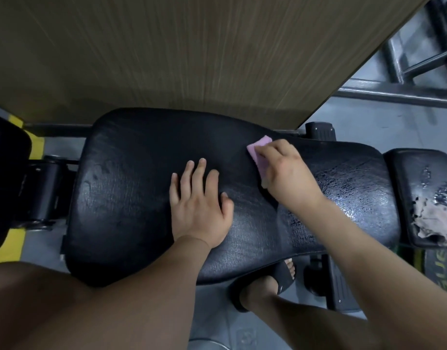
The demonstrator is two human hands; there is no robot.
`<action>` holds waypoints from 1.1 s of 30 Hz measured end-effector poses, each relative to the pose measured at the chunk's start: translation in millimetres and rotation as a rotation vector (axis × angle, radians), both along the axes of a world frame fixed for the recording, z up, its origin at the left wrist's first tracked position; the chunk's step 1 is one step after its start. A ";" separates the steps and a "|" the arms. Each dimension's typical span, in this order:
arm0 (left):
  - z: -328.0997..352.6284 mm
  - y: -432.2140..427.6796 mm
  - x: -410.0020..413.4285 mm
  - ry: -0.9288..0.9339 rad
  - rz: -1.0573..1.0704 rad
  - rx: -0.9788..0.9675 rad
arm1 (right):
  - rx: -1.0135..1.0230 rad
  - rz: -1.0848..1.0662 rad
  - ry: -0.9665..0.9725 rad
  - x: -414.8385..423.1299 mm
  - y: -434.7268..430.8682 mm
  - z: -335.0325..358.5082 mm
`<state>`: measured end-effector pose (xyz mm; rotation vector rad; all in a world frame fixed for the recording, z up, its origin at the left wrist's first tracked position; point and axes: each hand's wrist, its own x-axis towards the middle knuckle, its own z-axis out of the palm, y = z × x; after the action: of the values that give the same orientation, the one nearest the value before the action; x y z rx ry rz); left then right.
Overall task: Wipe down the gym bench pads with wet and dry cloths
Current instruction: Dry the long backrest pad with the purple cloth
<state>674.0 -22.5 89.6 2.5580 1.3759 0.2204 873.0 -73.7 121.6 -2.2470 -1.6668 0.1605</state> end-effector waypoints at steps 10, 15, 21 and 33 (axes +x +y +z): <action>-0.9 0.0 -0.3 -0.038 0.003 0.018 | 0.014 -0.152 -0.132 15.0 -22.2 13.0; -0.3 0.3 -0.8 -0.052 0.005 0.021 | 0.077 -0.037 -0.088 3.9 -16.6 12.2; -0.1 0.6 -0.4 -0.032 0.002 0.014 | 0.005 0.013 -0.088 -8.4 8.9 -17.2; 0.7 0.5 0.2 -0.018 0.000 0.021 | -0.071 -0.109 -0.145 -5.1 101.8 -23.7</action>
<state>674.2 -22.0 90.2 2.5670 1.3740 0.2582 867.9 28.1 97.9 -2.4482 -1.6271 0.0311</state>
